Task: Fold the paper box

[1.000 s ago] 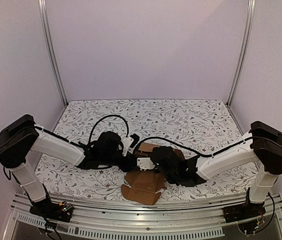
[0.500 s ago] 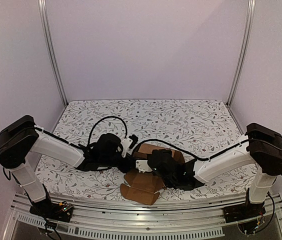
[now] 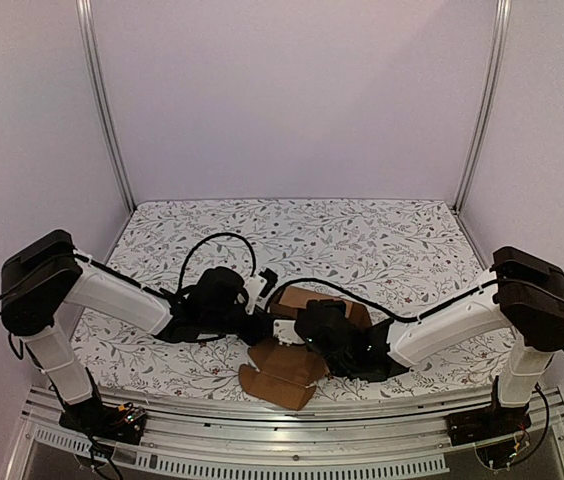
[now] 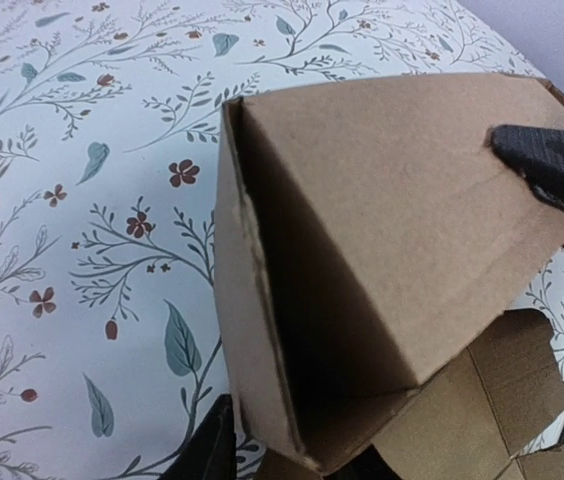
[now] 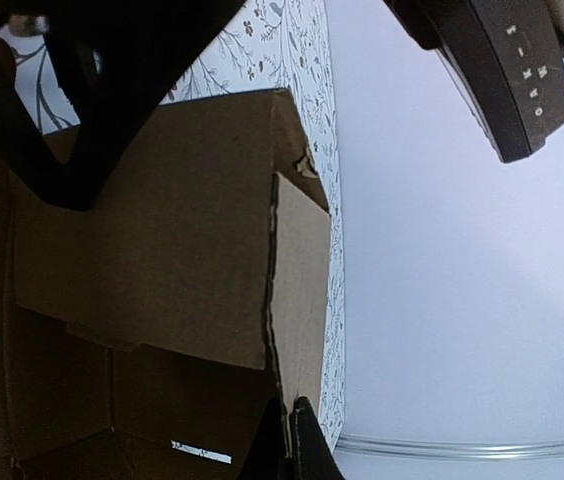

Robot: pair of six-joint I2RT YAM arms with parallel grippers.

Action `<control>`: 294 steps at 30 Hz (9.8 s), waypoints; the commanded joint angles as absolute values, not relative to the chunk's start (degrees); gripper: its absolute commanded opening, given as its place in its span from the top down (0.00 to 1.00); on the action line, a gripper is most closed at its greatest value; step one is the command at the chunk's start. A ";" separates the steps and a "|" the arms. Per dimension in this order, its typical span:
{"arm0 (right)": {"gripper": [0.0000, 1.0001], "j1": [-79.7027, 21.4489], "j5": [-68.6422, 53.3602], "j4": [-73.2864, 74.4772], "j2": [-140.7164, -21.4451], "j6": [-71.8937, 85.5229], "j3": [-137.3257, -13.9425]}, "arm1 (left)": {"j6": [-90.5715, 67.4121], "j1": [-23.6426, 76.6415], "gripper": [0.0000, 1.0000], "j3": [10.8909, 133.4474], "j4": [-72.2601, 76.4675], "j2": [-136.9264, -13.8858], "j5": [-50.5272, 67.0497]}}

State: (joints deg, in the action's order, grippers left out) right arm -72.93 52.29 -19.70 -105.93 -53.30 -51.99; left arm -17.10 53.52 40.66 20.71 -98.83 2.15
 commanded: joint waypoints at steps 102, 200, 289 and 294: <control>0.67 -46.30 -13.57 24.32 -96.34 9.28 -67.08 | -7.42 57.43 1.00 49.69 21.07 -103.98 4.04; 0.70 -46.30 -16.81 7.12 -94.92 27.77 -54.63 | -7.56 55.09 0.61 43.07 75.13 -125.96 6.52; 0.59 -46.25 -7.07 24.78 -74.37 22.69 -58.25 | -7.88 59.89 1.00 43.18 48.97 -112.26 -25.40; 0.69 -46.29 -8.20 24.42 -76.00 24.17 -58.84 | -12.43 60.03 1.00 45.85 44.06 -112.92 -30.82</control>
